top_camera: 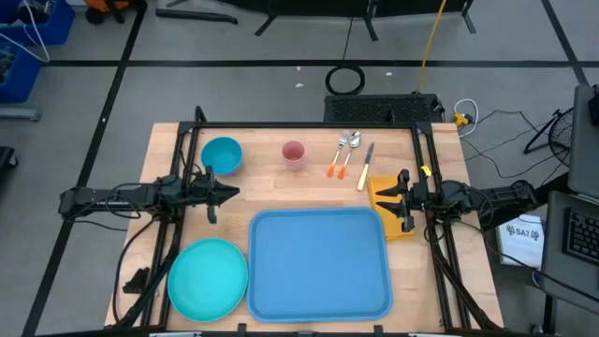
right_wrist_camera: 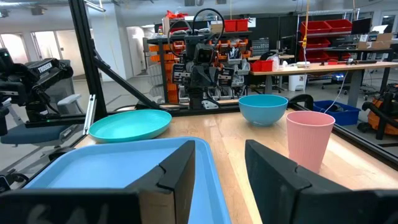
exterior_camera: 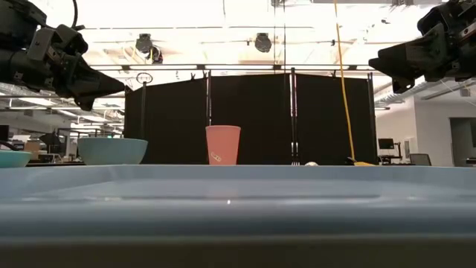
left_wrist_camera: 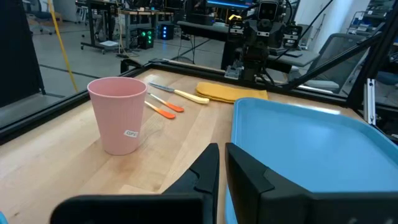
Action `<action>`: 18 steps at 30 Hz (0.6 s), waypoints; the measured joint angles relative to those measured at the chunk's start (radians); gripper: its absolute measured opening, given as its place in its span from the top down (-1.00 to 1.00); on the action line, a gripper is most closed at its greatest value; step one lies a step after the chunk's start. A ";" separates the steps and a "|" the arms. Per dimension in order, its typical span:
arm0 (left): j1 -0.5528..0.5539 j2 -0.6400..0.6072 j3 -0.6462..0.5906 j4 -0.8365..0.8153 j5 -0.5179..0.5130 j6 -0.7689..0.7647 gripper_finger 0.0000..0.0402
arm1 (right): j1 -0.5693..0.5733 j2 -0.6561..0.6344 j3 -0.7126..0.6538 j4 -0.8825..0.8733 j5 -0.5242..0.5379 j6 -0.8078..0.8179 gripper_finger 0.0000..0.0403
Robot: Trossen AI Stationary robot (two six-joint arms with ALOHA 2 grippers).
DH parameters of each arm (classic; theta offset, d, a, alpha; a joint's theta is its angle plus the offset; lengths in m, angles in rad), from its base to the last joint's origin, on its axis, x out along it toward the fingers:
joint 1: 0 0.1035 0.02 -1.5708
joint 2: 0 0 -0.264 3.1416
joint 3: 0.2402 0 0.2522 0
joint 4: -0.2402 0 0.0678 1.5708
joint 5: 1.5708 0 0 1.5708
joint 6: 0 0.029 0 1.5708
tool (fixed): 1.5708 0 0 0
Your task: Set up tray
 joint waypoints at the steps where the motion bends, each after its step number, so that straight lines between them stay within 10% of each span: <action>1: 0.000 0.000 0.000 0.000 0.000 0.000 0.86 | 0.000 0.000 0.000 0.000 0.000 0.000 0.35; 18: 0.000 0.000 0.000 0.088 -0.013 0.000 0.86 | 0.000 0.000 0.000 0.055 0.002 -0.159 0.35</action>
